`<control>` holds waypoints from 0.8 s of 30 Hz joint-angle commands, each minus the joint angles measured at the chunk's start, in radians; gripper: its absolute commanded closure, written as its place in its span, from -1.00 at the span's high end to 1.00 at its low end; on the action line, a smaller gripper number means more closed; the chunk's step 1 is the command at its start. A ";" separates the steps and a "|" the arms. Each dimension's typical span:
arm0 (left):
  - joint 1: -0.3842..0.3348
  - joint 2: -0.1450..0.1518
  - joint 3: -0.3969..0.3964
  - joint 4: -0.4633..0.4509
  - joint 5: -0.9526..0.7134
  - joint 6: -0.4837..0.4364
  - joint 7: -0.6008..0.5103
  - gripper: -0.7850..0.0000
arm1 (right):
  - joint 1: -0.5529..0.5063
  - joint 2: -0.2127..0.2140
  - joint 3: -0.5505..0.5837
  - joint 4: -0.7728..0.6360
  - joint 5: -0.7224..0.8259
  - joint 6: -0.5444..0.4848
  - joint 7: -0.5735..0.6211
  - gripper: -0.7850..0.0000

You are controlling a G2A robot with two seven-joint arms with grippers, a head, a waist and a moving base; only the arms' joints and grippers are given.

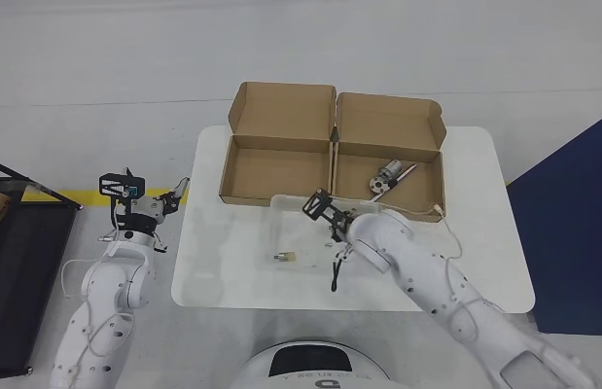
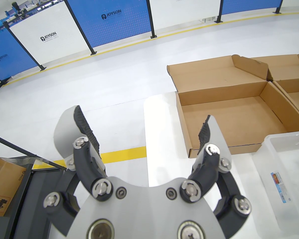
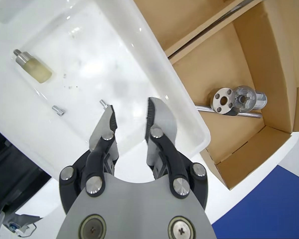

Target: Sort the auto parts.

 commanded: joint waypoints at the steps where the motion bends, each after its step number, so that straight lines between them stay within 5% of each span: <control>1: 0.000 0.000 0.000 0.000 0.000 0.000 0.000 1.00 | 0.023 -0.014 -0.035 0.032 0.011 -0.018 0.010 -0.50; 11: 0.000 0.000 0.000 0.000 0.000 0.000 0.000 1.00 | 0.084 -0.047 -0.088 0.154 0.081 -0.163 -0.021 -0.70; 24: 0.000 0.000 0.000 0.000 0.000 0.000 0.000 1.00 | 0.130 -0.073 -0.111 0.292 0.118 -0.249 -0.027 -0.70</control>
